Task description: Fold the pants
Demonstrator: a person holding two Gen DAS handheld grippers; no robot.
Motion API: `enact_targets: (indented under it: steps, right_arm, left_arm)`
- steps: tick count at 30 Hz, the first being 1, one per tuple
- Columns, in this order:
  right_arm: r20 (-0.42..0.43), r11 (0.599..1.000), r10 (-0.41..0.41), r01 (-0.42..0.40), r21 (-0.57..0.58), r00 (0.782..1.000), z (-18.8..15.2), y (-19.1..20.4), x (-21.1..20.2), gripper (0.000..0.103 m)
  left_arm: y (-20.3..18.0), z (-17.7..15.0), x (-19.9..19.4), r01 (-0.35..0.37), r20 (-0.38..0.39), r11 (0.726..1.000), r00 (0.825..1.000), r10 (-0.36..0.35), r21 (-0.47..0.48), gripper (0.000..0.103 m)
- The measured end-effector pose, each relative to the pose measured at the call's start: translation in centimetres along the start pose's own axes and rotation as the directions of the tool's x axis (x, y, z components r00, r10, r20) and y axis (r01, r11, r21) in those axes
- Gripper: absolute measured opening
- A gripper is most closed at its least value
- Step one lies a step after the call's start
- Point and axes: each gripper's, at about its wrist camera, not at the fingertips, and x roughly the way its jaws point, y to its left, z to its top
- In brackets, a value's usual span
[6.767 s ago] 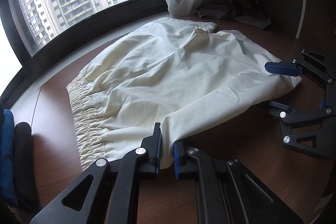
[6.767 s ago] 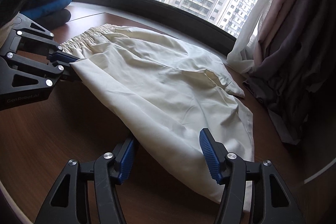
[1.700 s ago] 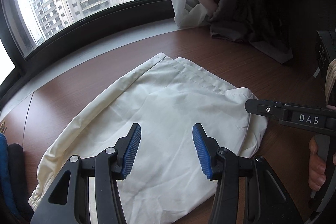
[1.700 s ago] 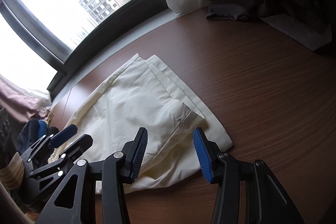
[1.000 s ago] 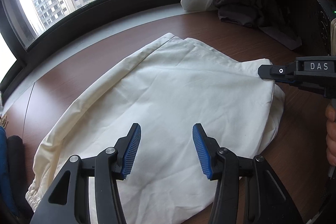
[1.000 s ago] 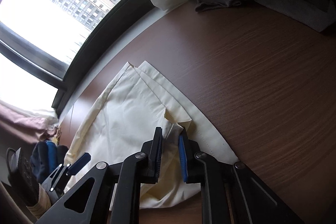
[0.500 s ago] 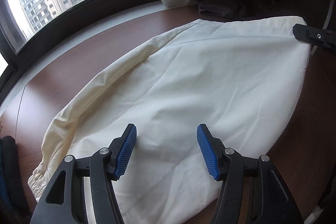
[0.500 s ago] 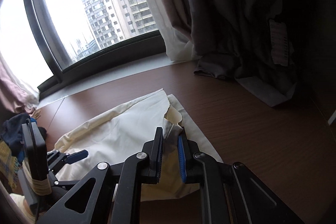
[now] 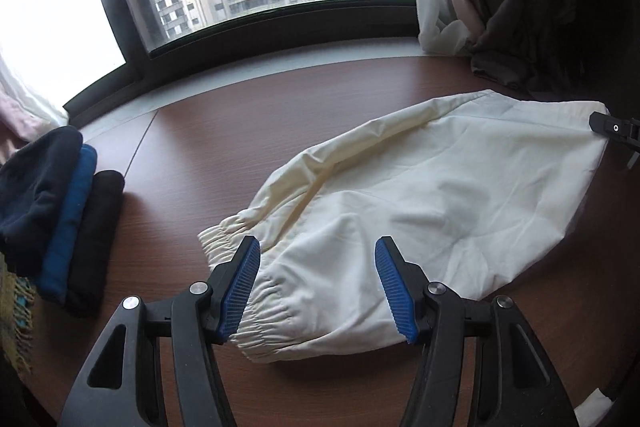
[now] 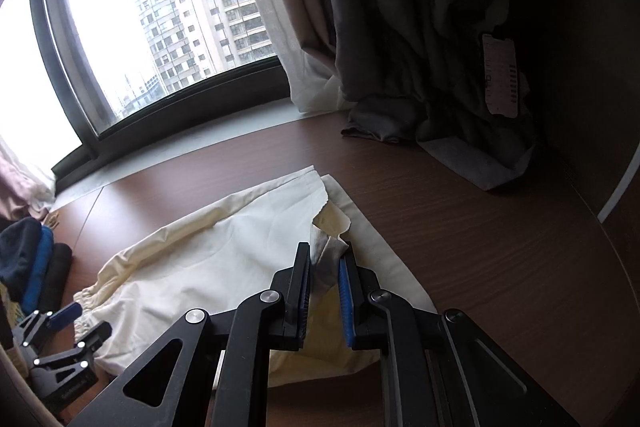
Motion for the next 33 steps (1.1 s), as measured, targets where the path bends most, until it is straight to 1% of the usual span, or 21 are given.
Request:
enact_targets:
  steps: [2, 5, 8, 10, 12, 14, 15, 16, 19, 21, 22, 24, 26, 27, 29, 33]
  right_arm:
    - [0.0, 1.0, -0.013, 0.013, -0.023, 1.0, -0.2, 1.0, -0.3, 0.014]
    - [-0.004, 0.999, -0.007, 0.007, -0.046, 1.0, -0.5, 2.4, -0.5, 0.014]
    - [-0.001, 0.996, 0.003, -0.003, -0.093, 1.0, -0.7, 4.3, -0.7, 0.014]
    - [0.006, 0.993, -0.005, 0.006, -0.114, 1.0, -0.8, 5.2, -0.8, 0.014]
    - [0.012, 0.992, -0.012, 0.013, -0.122, 1.0, -0.8, 5.6, -0.8, 0.014]
    - [0.014, 0.995, -0.016, 0.017, -0.097, 1.0, -0.5, 5.0, -0.9, 0.014]
    - [0.017, 0.996, -0.028, 0.03, -0.08, 0.999, -0.4, 4.5, -1.0, 0.014]
    - [0.022, 0.997, -0.04, 0.042, -0.063, 0.999, -0.3, 3.9, -1.4, 0.014]
    - [0.049, 0.993, -0.099, 0.102, -0.059, 0.994, -0.2, 2.9, -2.3, 0.014]
    - [0.059, 0.99, -0.125, 0.128, -0.058, 0.99, -0.2, 2.5, -2.6, 0.014]
    - [0.054, 0.989, -0.138, 0.141, -0.049, 0.989, -0.3, 2.2, -2.6, 0.014]
    - [0.045, 0.986, -0.164, 0.166, -0.035, 0.985, -0.7, 1.9, -2.5, 0.014]
    - [0.045, 0.978, -0.202, 0.203, -0.035, 0.978, -1.2, 1.8, -2.6, 0.014]
    - [0.043, 0.976, -0.215, 0.216, -0.028, 0.976, -1.4, 1.6, -2.7, 0.014]
    - [0.037, 0.966, -0.257, 0.258, -0.014, 0.966, -1.8, 1.3, -2.8, 0.013]
    - [0.022, 0.946, -0.323, 0.323, -0.022, 0.946, -2.9, 0.4, -2.8, 0.013]
  left_arm:
    - [1.5, -0.4, -0.3, -0.053, 0.0, 0.998, 0.999, 0.053, -0.03, 0.059]
    - [3.3, -0.7, -0.1, -0.084, -0.009, 0.994, 0.996, 0.084, -0.075, 0.059]
    - [4.9, -0.8, 0.4, -0.083, -0.014, 0.992, 0.997, 0.082, -0.099, 0.059]
    - [5.2, -0.7, 0.6, -0.057, -0.018, 0.993, 0.998, 0.056, -0.101, 0.059]
    - [4.3, -0.3, 0.6, -0.031, 0.003, 0.997, 0.999, 0.032, -0.077, 0.059]
    - [2.8, 0.2, 1.0, 0.009, 0.017, 1.0, 1.0, -0.009, -0.02, 0.059]
    - [2.1, 0.4, 1.5, 0.009, 0.015, 1.0, 1.0, -0.009, 0.007, 0.059]
    - [1.4, 0.4, 2.0, 0.011, -0.001, 0.999, 1.0, -0.011, 0.032, 0.059]
    - [-0.4, 0.0, 3.9, 0.07, -0.075, 0.996, 0.995, -0.065, 0.064, 0.059]
    - [-1.6, -0.5, 5.4, 0.063, -0.115, 0.994, 0.992, -0.052, 0.09, 0.059]
    - [-2.0, -0.7, 6.1, 0.058, -0.122, 0.993, 0.992, -0.045, 0.103, 0.06]
    - [-2.9, -0.7, 7.2, 0.042, -0.142, 0.99, 0.99, -0.023, 0.134, 0.063]
    - [-3.6, -0.5, 7.7, 0.02, -0.127, 0.986, 0.992, 0.002, 0.168, 0.066]
    - [-3.6, -0.3, 7.8, 0.02, -0.128, 0.986, 0.992, 0.001, 0.163, 0.067]
    - [-3.5, 0.2, 8.3, 0.029, -0.155, 0.989, 0.988, -0.007, 0.145, 0.067]
    - [-3.8, 1.1, 8.7, 0.036, -0.215, 0.985, 0.977, 0.001, 0.17, 0.067]
